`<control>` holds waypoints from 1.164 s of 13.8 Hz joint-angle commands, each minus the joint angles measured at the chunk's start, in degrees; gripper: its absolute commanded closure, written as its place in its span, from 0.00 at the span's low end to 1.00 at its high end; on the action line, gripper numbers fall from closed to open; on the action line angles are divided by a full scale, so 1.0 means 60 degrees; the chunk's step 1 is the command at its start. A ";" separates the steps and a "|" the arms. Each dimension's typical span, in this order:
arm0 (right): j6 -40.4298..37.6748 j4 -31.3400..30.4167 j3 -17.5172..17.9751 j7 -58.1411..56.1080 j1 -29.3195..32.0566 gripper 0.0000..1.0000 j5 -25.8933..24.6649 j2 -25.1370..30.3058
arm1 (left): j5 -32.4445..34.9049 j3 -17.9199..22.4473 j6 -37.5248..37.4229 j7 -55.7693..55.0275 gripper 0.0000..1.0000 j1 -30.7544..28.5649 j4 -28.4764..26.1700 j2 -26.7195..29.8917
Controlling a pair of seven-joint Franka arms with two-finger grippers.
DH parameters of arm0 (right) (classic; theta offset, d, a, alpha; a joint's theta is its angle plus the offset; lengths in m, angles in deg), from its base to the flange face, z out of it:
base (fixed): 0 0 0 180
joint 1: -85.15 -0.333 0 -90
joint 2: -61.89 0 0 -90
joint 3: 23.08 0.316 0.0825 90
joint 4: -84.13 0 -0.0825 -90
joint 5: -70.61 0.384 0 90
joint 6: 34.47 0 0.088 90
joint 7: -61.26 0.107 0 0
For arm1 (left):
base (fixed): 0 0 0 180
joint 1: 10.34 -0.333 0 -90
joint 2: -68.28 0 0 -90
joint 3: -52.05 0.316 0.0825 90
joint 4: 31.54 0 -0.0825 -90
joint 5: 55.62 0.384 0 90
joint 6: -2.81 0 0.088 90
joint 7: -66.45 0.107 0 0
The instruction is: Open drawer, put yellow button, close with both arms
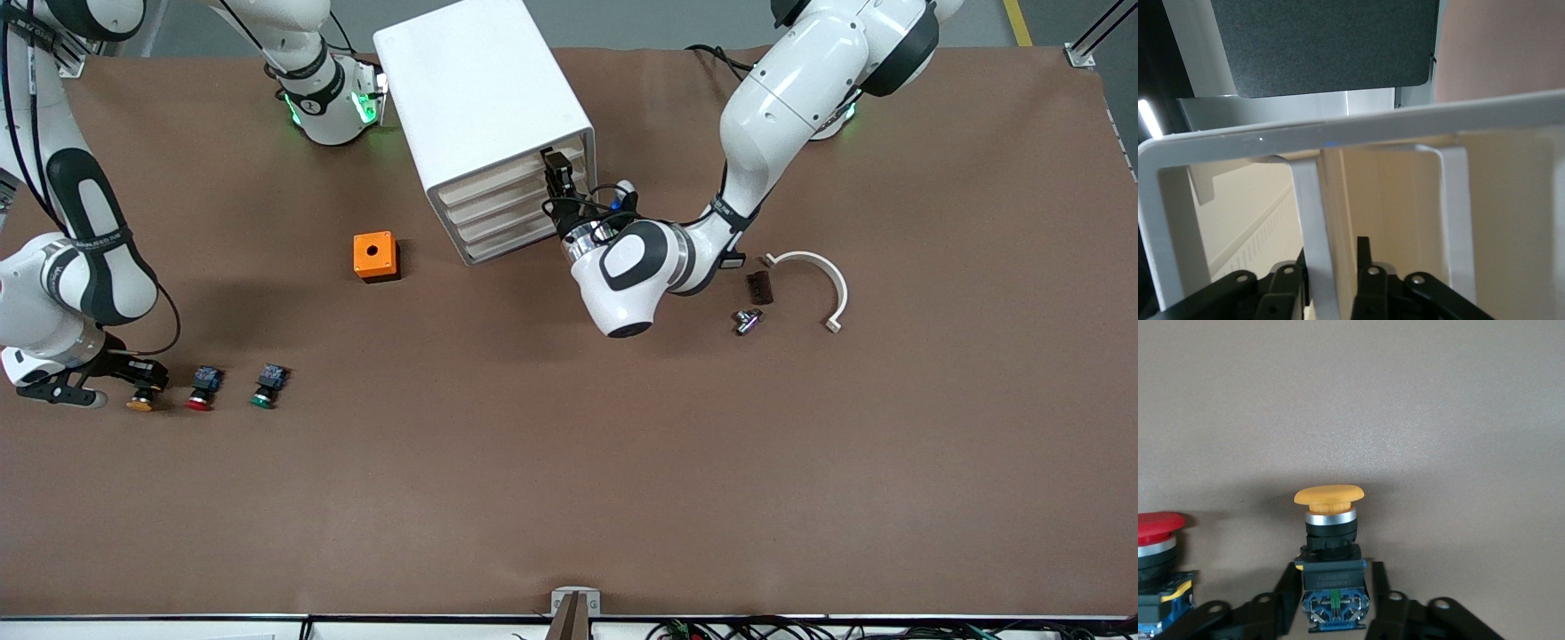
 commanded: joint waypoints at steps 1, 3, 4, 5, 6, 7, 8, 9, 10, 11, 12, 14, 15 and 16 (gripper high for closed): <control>-0.0046 0.0138 0.0128 -0.0012 0.0150 1.00 0.0002 -0.0087 | -0.0274 0.0008 0.0071 0.0287 0.89 -0.0003 0.0087 -0.0068; -0.0178 0.0182 0.0142 0.0018 0.0135 1.00 0.0060 -0.0028 | -0.0289 0.0023 0.0086 0.0287 0.93 -0.0018 0.0072 -0.0068; -0.0468 0.0212 0.0157 0.0032 0.0077 1.00 0.0090 0.0074 | -0.0289 0.0023 0.0086 0.0301 0.94 -0.0032 0.0072 -0.0068; -0.1095 0.0342 0.0200 0.0177 0.0033 1.00 0.0105 0.0263 | -0.0289 0.0037 0.0086 0.0287 0.94 -0.0061 0.0086 -0.0083; -0.2087 0.0663 0.0201 0.0657 -0.0069 1.00 0.0105 0.0483 | -0.0289 0.0052 0.0086 0.0287 0.94 -0.0091 0.0087 -0.0083; -0.3040 0.0985 0.0201 0.1097 -0.0287 1.00 0.0090 0.0659 | -0.0347 0.0081 0.0086 0.0287 0.94 -0.0105 0.0087 -0.0083; -0.3803 0.1235 0.0201 0.1421 -0.0493 1.00 0.0090 0.0878 | -0.0348 0.0110 0.0086 0.0301 0.93 -0.0178 0.0087 -0.0112; -0.4362 0.1382 0.0201 0.1960 -0.0698 1.00 0.0090 0.1127 | -0.0362 0.0183 0.0086 0.0301 0.93 -0.0251 0.0087 -0.0112; -0.4788 0.1413 0.0201 0.2517 -0.0990 1.00 0.0090 0.1390 | -0.0363 0.0242 0.0086 0.0287 0.92 -0.0325 0.0087 -0.0112; -0.5141 0.1413 0.0201 0.3190 -0.1297 1.00 0.0090 0.1683 | -0.0363 0.0330 0.0159 0.0301 0.92 -0.0398 0.0116 -0.0127; -0.5376 0.1399 0.0215 0.3776 -0.1590 1.00 0.0105 0.1947 | -0.0363 0.0403 0.0261 0.0301 0.92 -0.0500 0.0116 -0.0127; -0.5960 0.1340 0.0216 0.4555 -0.2001 1.00 0.0497 0.2693 | -0.0363 0.0491 0.0364 0.0316 0.91 -0.0734 0.0116 -0.0127; -0.6399 0.1354 0.0216 0.4892 -0.2250 1.00 0.0877 0.3074 | -0.0363 0.0521 0.0495 0.0316 0.91 -0.0938 0.0116 -0.0127; -0.6708 0.1340 0.0216 0.5476 -0.2528 1.00 0.1012 0.3440 | -0.0363 0.0521 0.0583 0.0316 0.90 -0.1129 0.0159 -0.0127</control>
